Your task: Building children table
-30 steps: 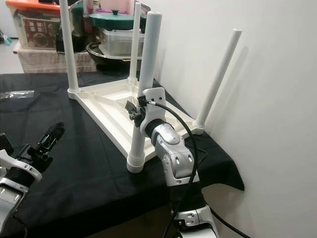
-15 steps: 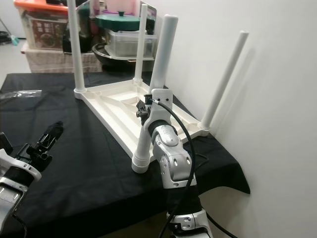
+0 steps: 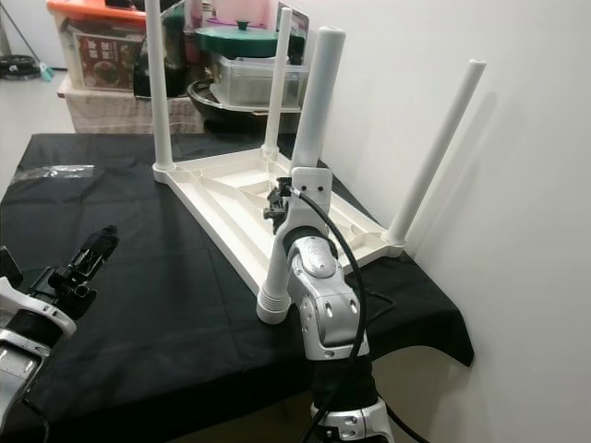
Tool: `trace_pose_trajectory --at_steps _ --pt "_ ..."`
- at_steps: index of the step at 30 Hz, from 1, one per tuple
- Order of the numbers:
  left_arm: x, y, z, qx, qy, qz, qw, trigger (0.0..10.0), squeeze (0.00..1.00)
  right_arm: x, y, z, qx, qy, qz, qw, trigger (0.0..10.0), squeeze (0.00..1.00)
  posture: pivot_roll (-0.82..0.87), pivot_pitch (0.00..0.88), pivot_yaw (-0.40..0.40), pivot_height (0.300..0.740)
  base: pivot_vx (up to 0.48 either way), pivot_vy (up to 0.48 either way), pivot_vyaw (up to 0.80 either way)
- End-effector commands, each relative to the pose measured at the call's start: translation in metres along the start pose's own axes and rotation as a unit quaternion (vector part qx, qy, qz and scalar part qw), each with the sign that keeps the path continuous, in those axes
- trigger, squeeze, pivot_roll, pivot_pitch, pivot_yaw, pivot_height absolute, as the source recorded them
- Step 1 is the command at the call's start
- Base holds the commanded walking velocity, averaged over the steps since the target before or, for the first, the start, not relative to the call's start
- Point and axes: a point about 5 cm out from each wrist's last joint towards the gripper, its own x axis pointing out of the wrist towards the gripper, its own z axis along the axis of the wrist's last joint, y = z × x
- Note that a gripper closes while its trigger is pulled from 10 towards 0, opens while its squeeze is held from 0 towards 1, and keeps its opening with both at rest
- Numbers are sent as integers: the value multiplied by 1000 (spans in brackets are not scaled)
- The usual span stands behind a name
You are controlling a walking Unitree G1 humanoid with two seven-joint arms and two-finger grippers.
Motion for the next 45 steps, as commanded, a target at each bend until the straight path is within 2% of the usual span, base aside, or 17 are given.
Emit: trace_pose_trajectory --at_steps 1,9,45 --pt "0 2 -2 1 9 2 1000 10000 0 -14 -40 -90 -40 209 -101 972 10000 0 51 0 -94 740 0 0 0" --pt "2 2 -3 1 10 1 1000 10000 0 -15 -38 -77 -49 168 -107 979 10000 0 47 0 -91 740 0 0 0" --pt "4 4 -4 3 14 -1 1000 10000 0 -14 -34 -62 -51 129 -93 986 10000 0 42 0 -87 740 0 0 0"
